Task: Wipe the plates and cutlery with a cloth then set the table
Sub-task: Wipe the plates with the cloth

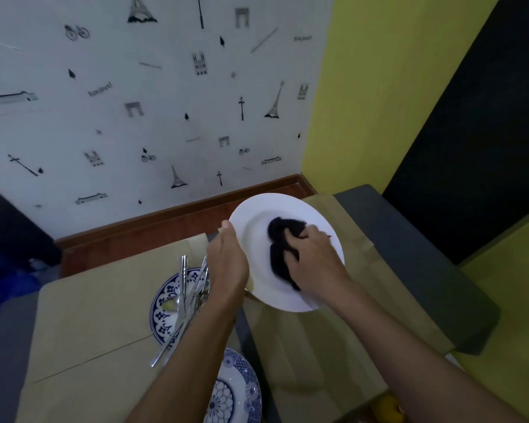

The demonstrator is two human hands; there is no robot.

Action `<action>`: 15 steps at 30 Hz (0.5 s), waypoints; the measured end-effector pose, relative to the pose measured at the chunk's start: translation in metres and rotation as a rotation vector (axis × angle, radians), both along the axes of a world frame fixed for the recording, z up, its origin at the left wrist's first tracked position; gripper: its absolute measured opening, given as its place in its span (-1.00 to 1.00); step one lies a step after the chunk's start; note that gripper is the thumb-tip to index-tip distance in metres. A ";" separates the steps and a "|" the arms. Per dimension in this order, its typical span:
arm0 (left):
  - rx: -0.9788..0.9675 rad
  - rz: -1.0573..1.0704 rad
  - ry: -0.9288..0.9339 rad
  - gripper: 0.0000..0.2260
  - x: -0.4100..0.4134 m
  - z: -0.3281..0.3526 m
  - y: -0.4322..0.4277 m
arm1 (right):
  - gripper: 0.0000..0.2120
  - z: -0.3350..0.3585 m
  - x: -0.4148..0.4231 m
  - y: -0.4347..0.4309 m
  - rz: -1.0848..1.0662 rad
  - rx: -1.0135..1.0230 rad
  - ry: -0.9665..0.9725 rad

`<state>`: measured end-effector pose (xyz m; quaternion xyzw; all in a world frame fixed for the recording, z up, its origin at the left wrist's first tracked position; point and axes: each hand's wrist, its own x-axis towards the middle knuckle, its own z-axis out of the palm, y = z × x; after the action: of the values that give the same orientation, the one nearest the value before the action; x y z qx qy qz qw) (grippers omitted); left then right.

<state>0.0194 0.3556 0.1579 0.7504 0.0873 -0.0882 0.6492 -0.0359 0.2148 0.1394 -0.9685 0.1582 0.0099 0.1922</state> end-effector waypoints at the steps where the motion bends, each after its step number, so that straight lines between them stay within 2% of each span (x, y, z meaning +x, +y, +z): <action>1: 0.015 -0.001 -0.007 -0.53 0.000 -0.003 -0.001 | -0.52 -0.003 -0.004 0.004 0.069 0.061 -0.012; 3: 0.010 -0.023 0.003 -0.54 -0.003 -0.004 -0.003 | -0.54 -0.007 -0.006 0.006 0.081 0.124 -0.081; 6: 0.035 -0.055 -0.013 -0.49 -0.005 -0.002 -0.006 | -0.56 -0.008 0.001 -0.001 -0.074 0.061 -0.125; 10: 0.064 -0.074 -0.065 -0.44 -0.005 -0.001 -0.006 | -0.49 -0.003 -0.003 0.008 0.150 0.186 -0.115; 12: 0.074 -0.091 -0.087 -0.44 -0.009 -0.001 -0.008 | -0.46 -0.004 -0.002 0.009 0.172 0.116 -0.117; 15: 0.074 -0.090 -0.107 -0.43 -0.012 0.001 -0.008 | -0.49 -0.001 0.005 0.004 -0.042 -0.132 -0.068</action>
<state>0.0076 0.3476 0.1588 0.7806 0.0217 -0.0737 0.6203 -0.0313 0.2186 0.1386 -0.9752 0.1723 -0.0375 0.1335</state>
